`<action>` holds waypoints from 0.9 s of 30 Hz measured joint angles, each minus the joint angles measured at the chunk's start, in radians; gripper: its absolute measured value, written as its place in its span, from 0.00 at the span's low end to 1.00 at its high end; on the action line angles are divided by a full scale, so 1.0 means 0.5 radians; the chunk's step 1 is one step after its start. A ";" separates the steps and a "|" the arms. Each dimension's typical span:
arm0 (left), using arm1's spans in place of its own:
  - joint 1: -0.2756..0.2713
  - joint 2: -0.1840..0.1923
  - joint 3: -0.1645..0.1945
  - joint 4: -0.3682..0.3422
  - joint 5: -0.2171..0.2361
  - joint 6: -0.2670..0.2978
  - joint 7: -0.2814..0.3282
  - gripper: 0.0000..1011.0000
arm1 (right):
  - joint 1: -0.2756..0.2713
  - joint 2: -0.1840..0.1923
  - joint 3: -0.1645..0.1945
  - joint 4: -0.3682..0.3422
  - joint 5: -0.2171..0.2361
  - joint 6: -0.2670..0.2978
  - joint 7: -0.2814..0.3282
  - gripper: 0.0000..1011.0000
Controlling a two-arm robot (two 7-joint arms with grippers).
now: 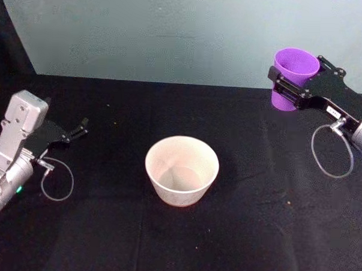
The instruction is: Pick up the cup and pour the mung beans from the cup into the bowl.
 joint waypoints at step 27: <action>0.000 0.000 0.000 0.000 0.000 0.000 0.000 0.99 | 0.000 0.000 0.000 0.000 0.000 0.000 0.000 0.74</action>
